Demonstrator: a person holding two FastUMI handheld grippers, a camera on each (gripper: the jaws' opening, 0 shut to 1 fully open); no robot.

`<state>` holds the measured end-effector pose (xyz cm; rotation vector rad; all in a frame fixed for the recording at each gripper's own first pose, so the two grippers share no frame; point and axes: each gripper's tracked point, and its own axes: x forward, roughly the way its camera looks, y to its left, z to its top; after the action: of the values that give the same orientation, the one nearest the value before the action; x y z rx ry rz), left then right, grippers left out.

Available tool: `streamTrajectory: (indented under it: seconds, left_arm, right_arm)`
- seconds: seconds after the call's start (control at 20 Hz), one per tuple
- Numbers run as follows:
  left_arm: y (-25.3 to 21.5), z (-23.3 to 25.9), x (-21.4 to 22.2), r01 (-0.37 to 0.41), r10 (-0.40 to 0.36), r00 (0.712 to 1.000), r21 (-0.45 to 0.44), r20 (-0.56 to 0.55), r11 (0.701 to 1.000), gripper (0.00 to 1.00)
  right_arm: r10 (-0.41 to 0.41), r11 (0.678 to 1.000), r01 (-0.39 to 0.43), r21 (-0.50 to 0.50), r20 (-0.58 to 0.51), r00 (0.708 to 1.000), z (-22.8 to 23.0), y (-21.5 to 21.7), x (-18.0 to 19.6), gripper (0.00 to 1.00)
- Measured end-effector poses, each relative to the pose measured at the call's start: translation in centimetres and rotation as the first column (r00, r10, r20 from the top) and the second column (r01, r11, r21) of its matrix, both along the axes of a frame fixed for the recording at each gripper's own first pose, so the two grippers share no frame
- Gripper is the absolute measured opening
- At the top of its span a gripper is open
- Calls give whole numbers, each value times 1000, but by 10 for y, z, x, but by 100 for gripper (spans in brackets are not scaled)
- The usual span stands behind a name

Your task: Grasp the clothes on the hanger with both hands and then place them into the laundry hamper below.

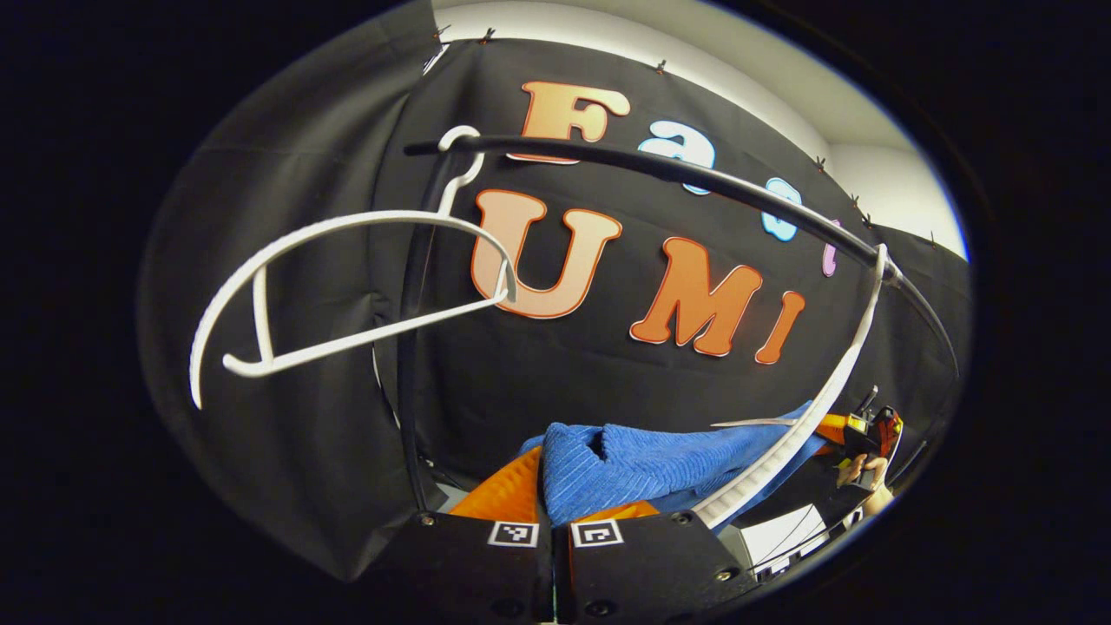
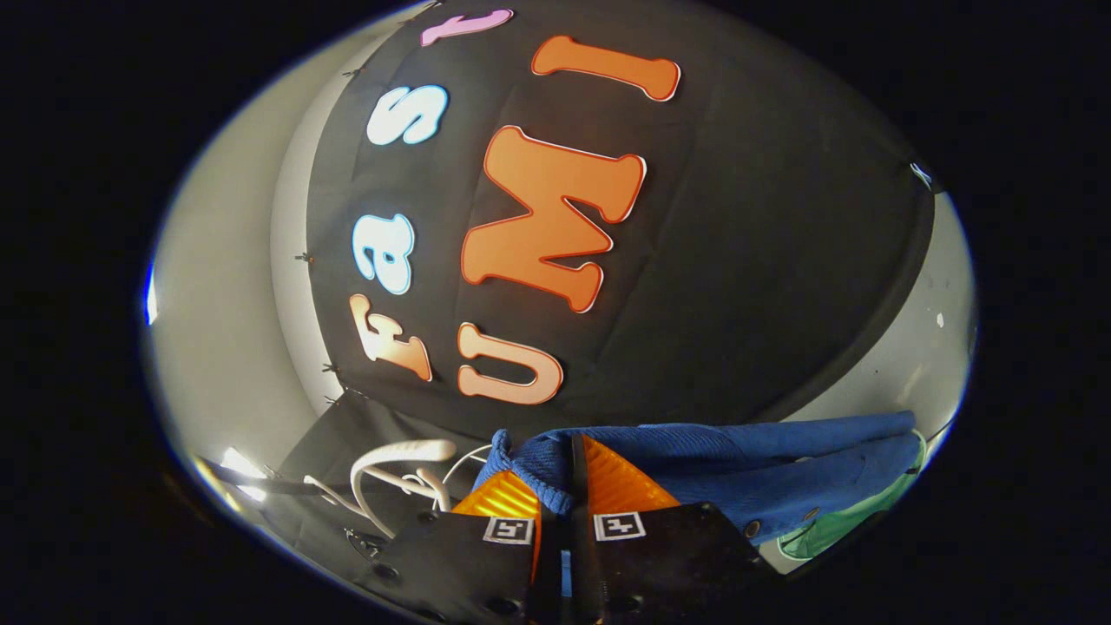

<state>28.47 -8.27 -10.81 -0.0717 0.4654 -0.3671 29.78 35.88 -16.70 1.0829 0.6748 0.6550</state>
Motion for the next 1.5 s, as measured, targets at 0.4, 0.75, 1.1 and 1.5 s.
streamTrajectory:
  seconds: [0.4, 0.75, 1.1, 1.5]
  left_arm:
    - [23, -15, -37, 3, -3, 1000, 1, 2, 1000, 1]
    - [32, -23, -69, -1, 1, 1000, 27, 11, 1000, 0]
    - [29, -21, -98, -26, 26, 1000, -6, 10, 1000, 1]
    - [-19, -32, -137, 69, -80, 994, 145, 71, 987, 1]
  right_arm:
    - [16, 997, -13, -71, 40, 999, -13, -15, -52, 12]
    - [-16, 990, 22, -141, 39, 999, -31, -31, -86, 12]
    - [0, 974, 16, -226, 71, 997, -36, -42, -131, 12]
    - [9, 926, 41, -374, 131, 991, -48, -47, -175, 12]
